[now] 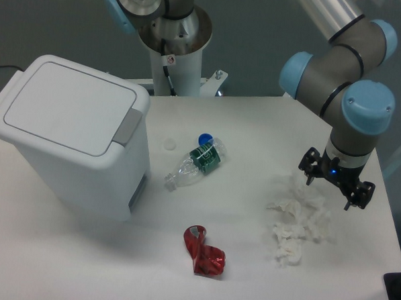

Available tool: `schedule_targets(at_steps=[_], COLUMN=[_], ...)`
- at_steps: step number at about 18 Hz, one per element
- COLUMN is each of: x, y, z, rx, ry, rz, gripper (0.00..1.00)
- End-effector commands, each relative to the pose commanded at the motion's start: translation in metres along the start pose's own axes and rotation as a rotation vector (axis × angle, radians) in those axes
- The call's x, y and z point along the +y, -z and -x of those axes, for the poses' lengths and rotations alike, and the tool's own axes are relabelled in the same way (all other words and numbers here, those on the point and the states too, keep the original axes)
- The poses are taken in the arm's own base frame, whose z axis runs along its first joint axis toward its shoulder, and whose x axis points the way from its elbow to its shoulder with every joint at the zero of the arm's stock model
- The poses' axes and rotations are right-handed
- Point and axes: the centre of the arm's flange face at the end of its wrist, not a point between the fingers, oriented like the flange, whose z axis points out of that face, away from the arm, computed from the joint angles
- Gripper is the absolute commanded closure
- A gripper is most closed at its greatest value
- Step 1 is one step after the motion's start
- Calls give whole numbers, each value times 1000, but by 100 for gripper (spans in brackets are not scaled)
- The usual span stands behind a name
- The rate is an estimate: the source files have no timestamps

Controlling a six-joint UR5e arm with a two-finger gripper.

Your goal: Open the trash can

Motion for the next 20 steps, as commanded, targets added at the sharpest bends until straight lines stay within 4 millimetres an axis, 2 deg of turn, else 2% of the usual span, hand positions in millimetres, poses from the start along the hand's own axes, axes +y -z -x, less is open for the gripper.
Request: schedule_targets(at_steps=[6,10,12,16,18,20], x=[7,8,9,-3,-13,-14], y=[5,-16,-37,-26,-23,-24], z=[1,-34,-50,-87,-94,-96], rx=[1,48,71,100,107,114], ry=[14,51,84,72,59,58], rz=[-24,-40,-44,-117,-142,-141], gripper=[0,0,0,0,0,0])
